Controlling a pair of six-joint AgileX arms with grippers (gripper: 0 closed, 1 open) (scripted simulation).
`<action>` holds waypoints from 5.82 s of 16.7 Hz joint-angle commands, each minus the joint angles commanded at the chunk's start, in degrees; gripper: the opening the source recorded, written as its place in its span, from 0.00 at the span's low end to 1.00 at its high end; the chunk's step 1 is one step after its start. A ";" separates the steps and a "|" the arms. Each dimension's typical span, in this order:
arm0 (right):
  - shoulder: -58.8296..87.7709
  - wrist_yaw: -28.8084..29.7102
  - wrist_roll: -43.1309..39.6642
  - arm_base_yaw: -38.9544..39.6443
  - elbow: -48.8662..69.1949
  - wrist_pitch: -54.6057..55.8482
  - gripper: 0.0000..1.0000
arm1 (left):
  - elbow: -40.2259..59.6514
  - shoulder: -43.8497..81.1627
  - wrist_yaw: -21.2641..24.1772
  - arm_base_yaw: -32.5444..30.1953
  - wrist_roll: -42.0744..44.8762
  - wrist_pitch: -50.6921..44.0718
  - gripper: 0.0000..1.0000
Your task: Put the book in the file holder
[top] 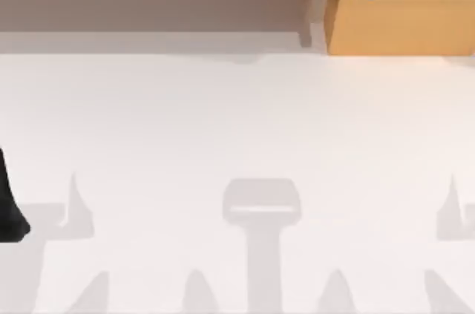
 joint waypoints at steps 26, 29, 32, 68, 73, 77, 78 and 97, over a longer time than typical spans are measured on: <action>120.68 34.35 1.97 38.76 79.10 30.81 1.00 | 0.00 0.00 0.00 0.00 0.00 0.00 1.00; 129.46 38.31 0.97 40.05 89.29 32.41 1.00 | 0.00 0.00 0.00 0.00 0.00 0.00 1.00; 133.49 41.23 0.10 40.48 96.61 33.53 1.00 | 0.00 0.00 0.00 0.00 0.00 0.00 1.00; 137.09 41.16 -0.46 39.16 106.07 31.33 0.00 | 0.00 0.00 0.00 0.00 0.00 0.00 1.00; 136.99 41.14 -0.38 39.37 106.07 31.32 0.00 | 0.00 0.00 0.00 0.00 0.00 0.00 1.00; 136.21 41.12 -0.36 39.36 107.33 29.24 0.00 | 0.00 0.00 0.00 0.00 0.00 0.00 1.00; 136.01 41.12 -0.36 39.36 107.66 28.73 0.00 | 0.00 0.00 0.00 0.00 0.00 0.00 1.00; 105.19 10.79 20.63 36.41 64.38 38.89 0.00 | 0.00 0.00 0.00 0.00 0.00 0.00 1.00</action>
